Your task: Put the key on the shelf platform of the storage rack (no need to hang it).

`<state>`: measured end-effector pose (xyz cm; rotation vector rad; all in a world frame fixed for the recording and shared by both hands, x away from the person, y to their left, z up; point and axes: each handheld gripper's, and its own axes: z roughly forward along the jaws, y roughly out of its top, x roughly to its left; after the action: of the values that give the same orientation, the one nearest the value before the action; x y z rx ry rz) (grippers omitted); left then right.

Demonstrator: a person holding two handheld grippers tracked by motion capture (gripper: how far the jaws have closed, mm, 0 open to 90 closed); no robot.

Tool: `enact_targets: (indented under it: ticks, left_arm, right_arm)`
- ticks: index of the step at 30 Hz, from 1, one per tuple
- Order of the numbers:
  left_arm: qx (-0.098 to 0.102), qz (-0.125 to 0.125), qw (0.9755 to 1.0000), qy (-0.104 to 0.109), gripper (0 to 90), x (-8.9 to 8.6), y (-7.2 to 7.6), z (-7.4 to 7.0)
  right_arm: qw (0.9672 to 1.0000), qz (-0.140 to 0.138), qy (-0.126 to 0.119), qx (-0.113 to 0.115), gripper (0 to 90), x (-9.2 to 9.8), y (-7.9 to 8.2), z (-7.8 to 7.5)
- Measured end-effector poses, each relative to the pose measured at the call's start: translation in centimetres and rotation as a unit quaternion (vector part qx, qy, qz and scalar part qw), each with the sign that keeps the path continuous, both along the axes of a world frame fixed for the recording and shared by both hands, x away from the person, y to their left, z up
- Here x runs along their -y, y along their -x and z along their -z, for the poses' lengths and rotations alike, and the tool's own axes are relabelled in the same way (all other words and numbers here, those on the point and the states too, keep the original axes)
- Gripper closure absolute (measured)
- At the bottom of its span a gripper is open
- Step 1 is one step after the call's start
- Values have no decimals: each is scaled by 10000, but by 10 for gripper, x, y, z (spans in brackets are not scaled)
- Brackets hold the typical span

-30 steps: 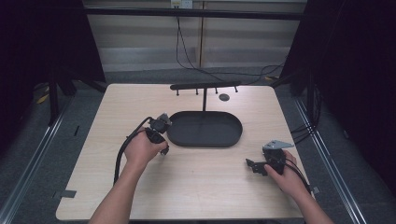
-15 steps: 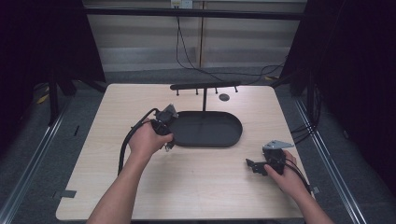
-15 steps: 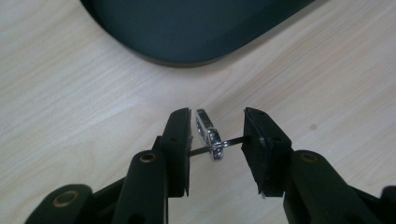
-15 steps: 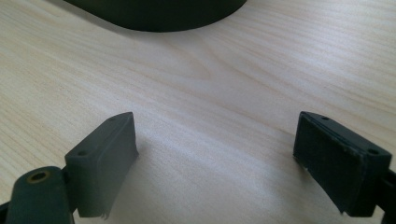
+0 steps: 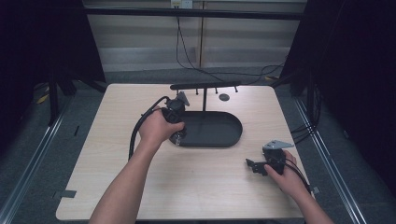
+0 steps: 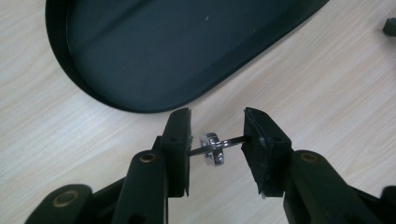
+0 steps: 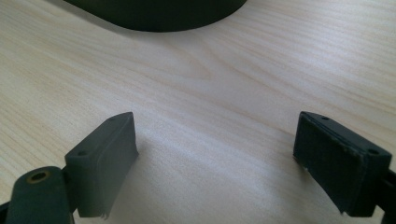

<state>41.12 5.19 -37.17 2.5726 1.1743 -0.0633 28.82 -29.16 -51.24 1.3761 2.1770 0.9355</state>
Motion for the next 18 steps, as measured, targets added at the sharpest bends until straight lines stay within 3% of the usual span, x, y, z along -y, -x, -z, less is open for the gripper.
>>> enact_targets:
  ticks: [14,18]
  left_arm:
    - [85,116,9999,25,627,27,-15,-3]
    - [194,83,9998,19,627,34,-19,-2]
  right_arm:
    - [10000,-10,7,7,129,0,0,0]
    - [10000,-11,7,8,130,0,0,0]
